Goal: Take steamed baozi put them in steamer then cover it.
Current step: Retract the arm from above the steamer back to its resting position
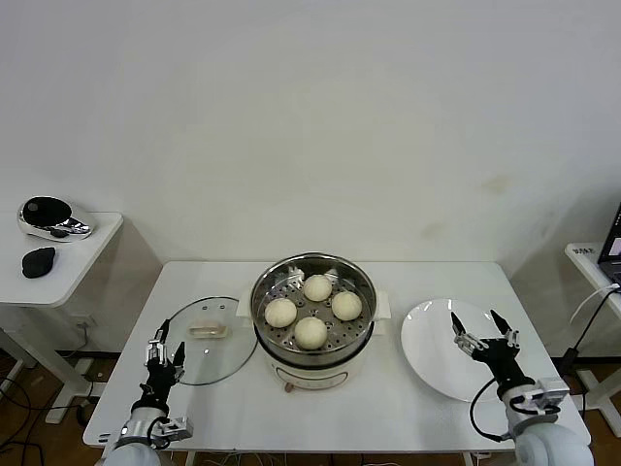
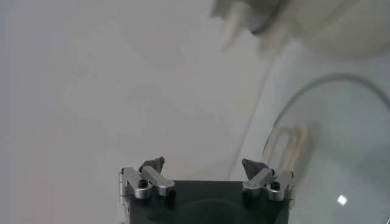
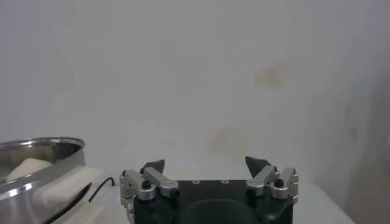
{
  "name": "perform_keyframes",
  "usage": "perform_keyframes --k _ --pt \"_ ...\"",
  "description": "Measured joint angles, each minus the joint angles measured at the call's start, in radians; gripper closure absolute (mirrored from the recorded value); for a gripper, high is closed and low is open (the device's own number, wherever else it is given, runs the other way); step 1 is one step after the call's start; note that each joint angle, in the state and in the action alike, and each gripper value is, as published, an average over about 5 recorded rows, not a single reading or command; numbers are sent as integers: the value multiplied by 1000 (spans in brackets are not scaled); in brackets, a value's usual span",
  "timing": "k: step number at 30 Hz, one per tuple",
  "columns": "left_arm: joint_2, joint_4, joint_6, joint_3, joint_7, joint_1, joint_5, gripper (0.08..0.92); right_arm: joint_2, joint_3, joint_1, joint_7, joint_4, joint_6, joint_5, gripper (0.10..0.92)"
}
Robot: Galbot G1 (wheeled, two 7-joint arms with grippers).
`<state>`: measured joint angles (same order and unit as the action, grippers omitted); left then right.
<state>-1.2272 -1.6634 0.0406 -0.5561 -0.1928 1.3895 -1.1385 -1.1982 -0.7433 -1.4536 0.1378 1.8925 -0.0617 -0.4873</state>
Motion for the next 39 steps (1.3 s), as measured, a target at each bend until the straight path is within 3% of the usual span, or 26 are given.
perform_keyframes --k 16,39 --pt "-26 153 66 77 1 -134 -102 177 -53 -7 -11 -12 -7 27 41 202" --pt "-56 264 132 137 33 -264 -141 177 -92 -19 -22 -12 -24 51 72 203"
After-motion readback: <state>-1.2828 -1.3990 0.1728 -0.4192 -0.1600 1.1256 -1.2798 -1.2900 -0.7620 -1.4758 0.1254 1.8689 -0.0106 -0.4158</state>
